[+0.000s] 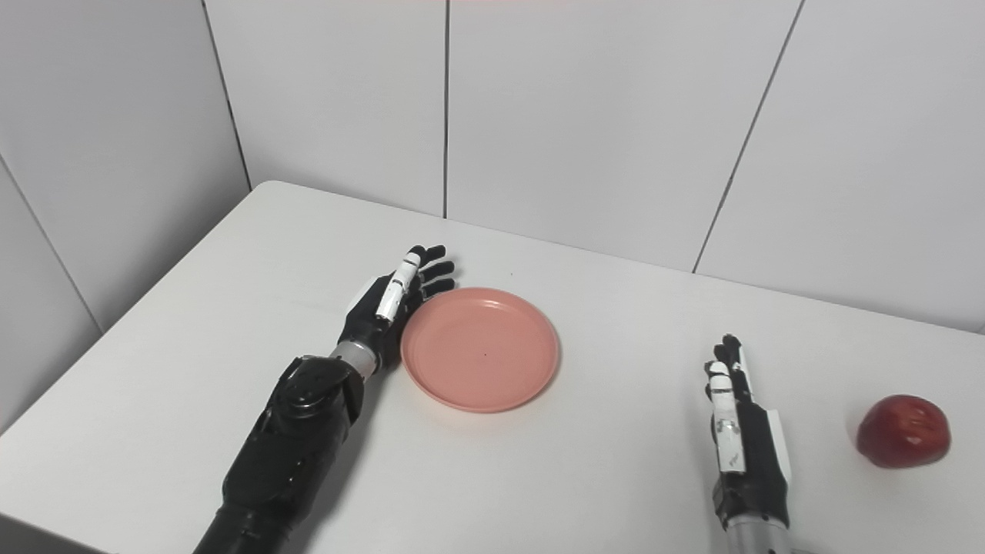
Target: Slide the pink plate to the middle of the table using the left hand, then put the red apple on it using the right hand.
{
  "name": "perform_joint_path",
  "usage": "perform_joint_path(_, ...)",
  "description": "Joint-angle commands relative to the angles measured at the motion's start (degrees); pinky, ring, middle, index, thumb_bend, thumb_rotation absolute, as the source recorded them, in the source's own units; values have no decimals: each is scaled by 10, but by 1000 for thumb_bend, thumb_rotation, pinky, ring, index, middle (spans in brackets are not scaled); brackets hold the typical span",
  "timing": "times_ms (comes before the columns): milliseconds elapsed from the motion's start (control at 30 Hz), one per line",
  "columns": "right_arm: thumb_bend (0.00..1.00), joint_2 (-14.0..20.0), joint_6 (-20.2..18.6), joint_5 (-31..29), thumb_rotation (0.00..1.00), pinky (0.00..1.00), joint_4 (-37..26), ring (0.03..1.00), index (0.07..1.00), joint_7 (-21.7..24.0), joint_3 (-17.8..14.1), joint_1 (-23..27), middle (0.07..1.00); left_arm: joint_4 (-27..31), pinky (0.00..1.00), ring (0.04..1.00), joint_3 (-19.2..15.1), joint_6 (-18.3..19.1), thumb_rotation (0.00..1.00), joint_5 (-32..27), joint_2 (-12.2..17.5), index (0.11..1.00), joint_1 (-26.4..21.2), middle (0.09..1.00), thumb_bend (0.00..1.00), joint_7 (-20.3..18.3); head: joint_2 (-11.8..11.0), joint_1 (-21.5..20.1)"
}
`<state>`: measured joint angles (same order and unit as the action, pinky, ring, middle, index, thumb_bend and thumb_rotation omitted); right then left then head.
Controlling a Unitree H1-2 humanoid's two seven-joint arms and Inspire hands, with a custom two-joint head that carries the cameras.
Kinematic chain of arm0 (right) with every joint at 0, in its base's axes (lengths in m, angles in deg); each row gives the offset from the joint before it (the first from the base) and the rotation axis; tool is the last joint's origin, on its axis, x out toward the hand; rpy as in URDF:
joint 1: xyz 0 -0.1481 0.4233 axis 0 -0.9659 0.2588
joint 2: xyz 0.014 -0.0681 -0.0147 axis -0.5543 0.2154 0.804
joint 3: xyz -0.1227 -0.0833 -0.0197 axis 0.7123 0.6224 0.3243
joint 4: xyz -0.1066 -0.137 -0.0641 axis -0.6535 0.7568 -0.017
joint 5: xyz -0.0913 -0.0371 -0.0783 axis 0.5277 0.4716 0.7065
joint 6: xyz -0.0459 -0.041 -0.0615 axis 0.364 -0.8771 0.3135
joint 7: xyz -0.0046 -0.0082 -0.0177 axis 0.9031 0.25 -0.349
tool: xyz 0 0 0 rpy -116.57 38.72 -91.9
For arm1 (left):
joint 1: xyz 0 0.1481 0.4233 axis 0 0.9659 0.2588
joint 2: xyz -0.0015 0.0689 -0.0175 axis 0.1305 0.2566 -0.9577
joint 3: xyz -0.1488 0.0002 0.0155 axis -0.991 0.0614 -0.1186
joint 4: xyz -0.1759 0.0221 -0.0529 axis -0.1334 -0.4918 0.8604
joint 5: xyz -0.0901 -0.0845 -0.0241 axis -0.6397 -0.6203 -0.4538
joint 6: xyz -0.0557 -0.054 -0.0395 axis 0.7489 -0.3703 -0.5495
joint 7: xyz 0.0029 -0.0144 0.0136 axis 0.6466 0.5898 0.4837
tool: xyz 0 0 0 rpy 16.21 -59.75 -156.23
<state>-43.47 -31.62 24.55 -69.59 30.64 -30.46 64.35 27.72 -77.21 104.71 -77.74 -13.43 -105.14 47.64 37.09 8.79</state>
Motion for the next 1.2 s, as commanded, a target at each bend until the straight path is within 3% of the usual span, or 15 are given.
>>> perform_joint_path(0,181,-2,2,4,1000,1000,-21,969,997,-2,1,17,986,4,861,867,14,17,1000,1,-13,861,-12,880,355,-17,0,0)
perform_joint_path(800,211,-15,-7,20,1000,1000,-30,958,985,-15,10,21,974,50,870,885,44,42,1000,20,-68,881,4,892,350,-3,19,-46)
perform_joint_path(1167,238,-23,-23,37,1000,979,-32,949,966,-22,12,26,959,61,882,895,63,35,1000,35,-88,891,15,906,386,-11,27,-72)
